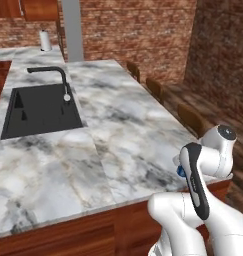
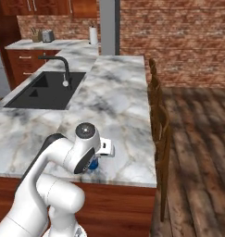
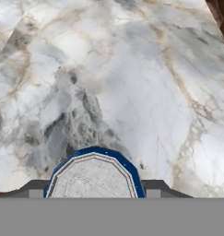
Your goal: Move the drinks to the dining counter.
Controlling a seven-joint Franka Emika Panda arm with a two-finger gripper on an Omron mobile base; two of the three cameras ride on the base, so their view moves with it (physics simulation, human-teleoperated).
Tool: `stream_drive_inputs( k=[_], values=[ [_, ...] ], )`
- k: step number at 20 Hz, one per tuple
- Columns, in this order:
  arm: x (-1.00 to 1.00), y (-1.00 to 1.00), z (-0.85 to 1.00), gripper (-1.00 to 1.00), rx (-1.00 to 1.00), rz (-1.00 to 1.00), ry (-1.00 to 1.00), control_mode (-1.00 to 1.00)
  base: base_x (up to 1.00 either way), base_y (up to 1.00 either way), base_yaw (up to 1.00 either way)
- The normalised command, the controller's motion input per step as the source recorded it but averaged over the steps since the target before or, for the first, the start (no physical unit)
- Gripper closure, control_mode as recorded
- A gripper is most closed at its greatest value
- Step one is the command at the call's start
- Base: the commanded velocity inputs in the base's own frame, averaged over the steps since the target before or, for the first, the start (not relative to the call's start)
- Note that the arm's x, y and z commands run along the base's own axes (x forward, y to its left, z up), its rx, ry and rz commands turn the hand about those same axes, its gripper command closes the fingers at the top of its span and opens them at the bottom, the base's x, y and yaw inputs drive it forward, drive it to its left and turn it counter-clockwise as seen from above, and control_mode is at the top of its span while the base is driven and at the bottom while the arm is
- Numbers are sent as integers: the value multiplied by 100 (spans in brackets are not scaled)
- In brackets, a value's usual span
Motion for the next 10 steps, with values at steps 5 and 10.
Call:
stream_drive_inputs(
  k=[5,10],
  values=[
    [0,0,0,100,0,0,0,100,50,-8,30],
    [0,0,0,100,0,0,0,100,45,-3,30]
  ],
)
